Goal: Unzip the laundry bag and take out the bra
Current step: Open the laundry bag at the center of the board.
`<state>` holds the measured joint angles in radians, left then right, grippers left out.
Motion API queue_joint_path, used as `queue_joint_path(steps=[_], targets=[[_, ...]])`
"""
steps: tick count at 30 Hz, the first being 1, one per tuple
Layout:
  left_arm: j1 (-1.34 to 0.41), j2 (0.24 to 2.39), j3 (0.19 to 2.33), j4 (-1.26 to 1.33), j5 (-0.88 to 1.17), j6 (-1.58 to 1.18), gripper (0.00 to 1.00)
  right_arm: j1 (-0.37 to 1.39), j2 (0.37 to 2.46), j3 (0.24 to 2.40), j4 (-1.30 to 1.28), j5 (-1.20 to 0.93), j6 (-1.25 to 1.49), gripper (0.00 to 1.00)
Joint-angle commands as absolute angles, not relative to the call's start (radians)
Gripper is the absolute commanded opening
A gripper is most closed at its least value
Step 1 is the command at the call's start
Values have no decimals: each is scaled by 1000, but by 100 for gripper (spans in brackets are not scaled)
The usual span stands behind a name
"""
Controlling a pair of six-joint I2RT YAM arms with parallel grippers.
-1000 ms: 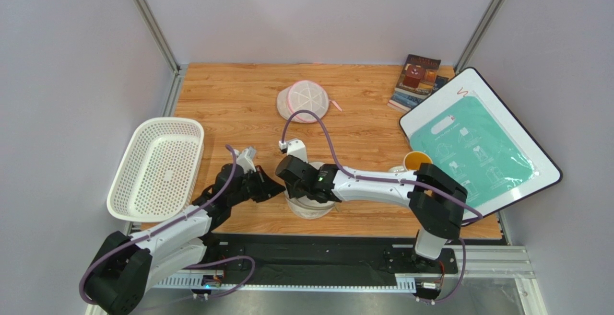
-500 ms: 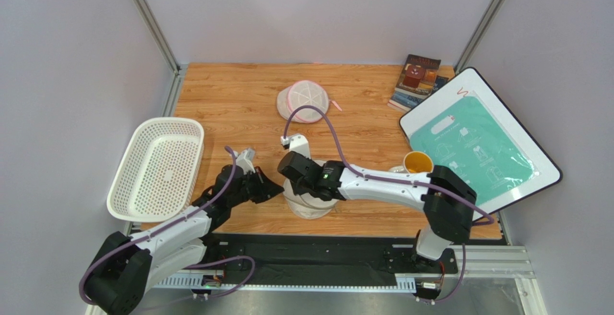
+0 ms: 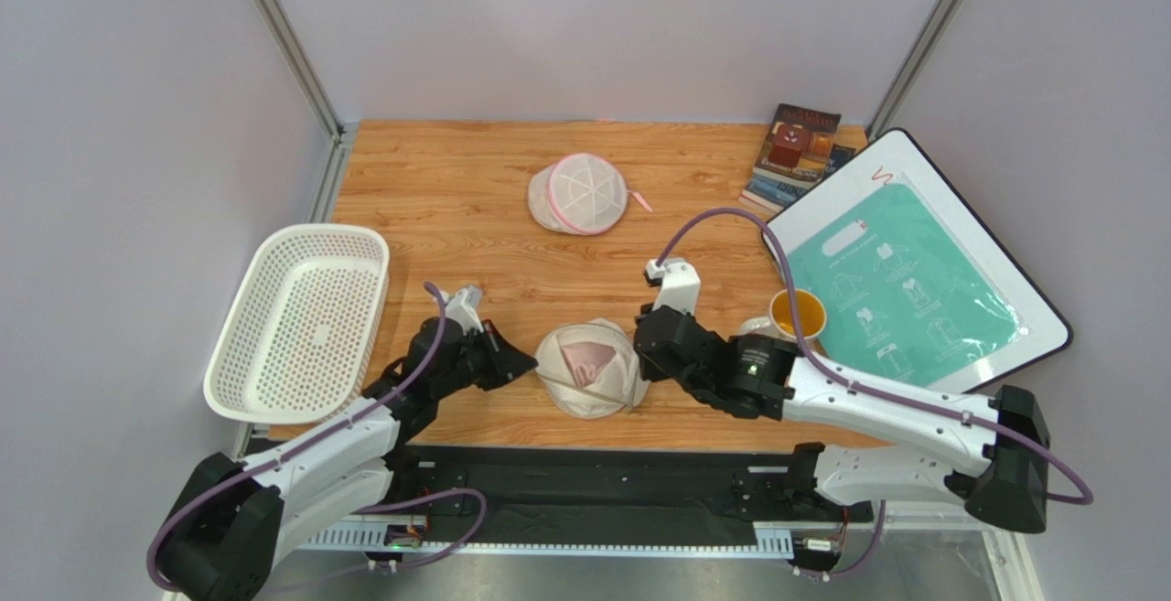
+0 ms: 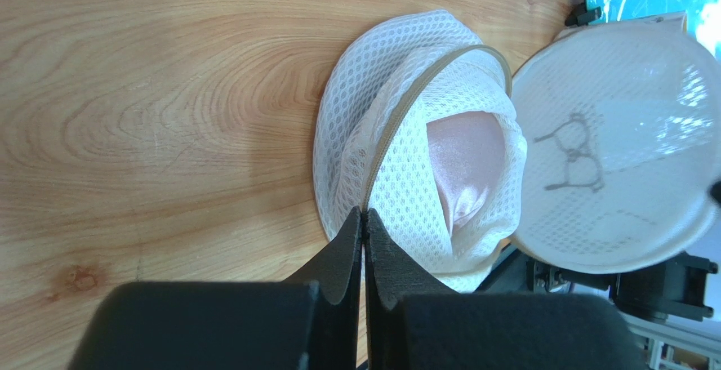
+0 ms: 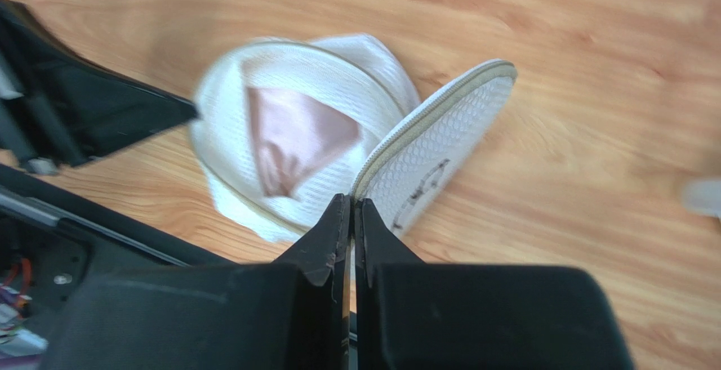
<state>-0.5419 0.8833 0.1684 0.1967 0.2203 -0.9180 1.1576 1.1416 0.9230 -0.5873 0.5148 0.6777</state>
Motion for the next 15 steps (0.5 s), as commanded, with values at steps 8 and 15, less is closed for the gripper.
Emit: queue_joint_path(steps=[8, 15], targets=[[-538, 842, 170, 170, 183, -922, 0, 1157, 859, 709, -831, 581, 916, 9], [-538, 839, 172, 156, 183, -919, 0, 1173, 813, 768, -1089, 621, 1029, 58]])
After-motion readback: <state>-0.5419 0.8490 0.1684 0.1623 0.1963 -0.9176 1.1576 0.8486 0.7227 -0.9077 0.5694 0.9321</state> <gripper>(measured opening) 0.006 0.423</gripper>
